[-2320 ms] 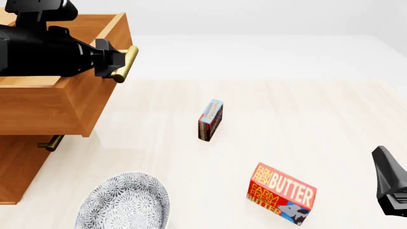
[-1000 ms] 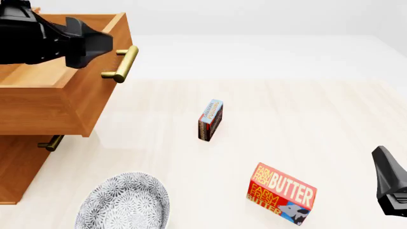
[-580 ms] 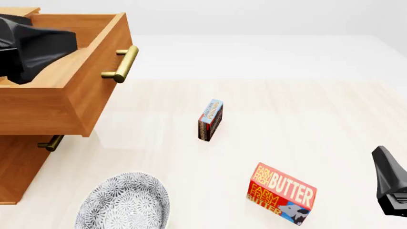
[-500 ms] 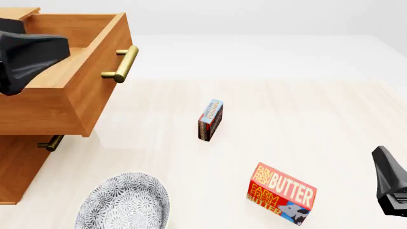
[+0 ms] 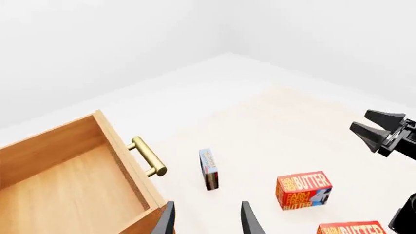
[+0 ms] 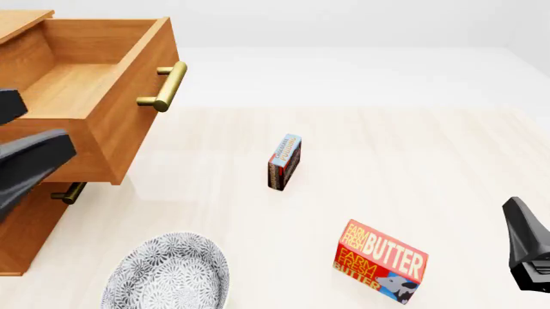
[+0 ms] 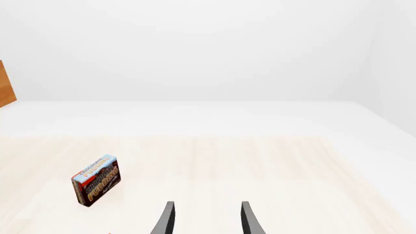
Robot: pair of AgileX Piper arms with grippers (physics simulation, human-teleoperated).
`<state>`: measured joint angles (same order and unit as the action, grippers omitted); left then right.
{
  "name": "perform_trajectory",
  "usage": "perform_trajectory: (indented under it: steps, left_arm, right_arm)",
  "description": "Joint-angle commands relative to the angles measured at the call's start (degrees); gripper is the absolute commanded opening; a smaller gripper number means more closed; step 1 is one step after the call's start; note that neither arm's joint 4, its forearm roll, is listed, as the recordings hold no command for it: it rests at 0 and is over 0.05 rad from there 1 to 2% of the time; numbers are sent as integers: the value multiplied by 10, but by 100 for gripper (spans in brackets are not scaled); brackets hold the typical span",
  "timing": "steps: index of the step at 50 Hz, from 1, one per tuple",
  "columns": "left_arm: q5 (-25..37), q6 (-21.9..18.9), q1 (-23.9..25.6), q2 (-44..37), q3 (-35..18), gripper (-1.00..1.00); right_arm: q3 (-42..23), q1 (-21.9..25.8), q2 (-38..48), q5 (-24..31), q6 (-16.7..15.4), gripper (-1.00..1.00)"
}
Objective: Put the chocolate pudding in the top drawer of the cabinet and close it.
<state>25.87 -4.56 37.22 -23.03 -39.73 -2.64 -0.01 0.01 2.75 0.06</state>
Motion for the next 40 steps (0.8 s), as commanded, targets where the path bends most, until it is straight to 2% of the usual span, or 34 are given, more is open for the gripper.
perform_trajectory:
  steps: [1, 5, 7, 10, 11, 13, 14, 15, 17, 24, 33, 34, 35, 38, 39, 40]
  left_arm:
    - [-60, 14, 54, 40, 81, 100]
    - [-92, 13, 80, 24, 102, 100]
    - [-90, 15, 87, 13, 88, 100]
    - [-102, 24, 94, 7, 94, 100]
    - [-118, 29, 98, 14, 115, 100]
    - [-134, 32, 110, 0, 120, 100]
    - [-162, 33, 117, 3, 152, 100]
    - [-160, 37, 118, -8, 142, 100]
    - [-206, 45, 129, -11, 183, 100]
    - [-269, 59, 140, -16, 222, 100]
    - [-333, 66, 161, -59, 238, 100]
    - [-305, 69, 161, -54, 210, 100]
    - [-321, 70, 160, -55, 221, 100]
    - [-324, 76, 166, -70, 204, 100]
    - [-334, 77, 169, -78, 205, 100]
    - [-368, 80, 170, -87, 229, 100]
  right_arm:
    - [0, 0, 0, 0, 0, 100]
    - [0, 0, 0, 0, 0, 100]
    - [0, 0, 0, 0, 0, 100]
    - [0, 0, 0, 0, 0, 100]
    - [0, 0, 0, 0, 0, 100]
    - [0, 0, 0, 0, 0, 100]
    - [0, 0, 0, 0, 0, 100]
    - [0, 0, 0, 0, 0, 100]
    - [0, 0, 0, 0, 0, 100]
    - [0, 0, 0, 0, 0, 100]
    - [0, 0, 0, 0, 0, 100]
    - [0, 0, 0, 0, 0, 100]
    - [0, 0, 0, 0, 0, 100]
    - [0, 0, 0, 0, 0, 100]
    - [0, 0, 0, 0, 0, 100]
    - [0, 0, 0, 0, 0, 100]
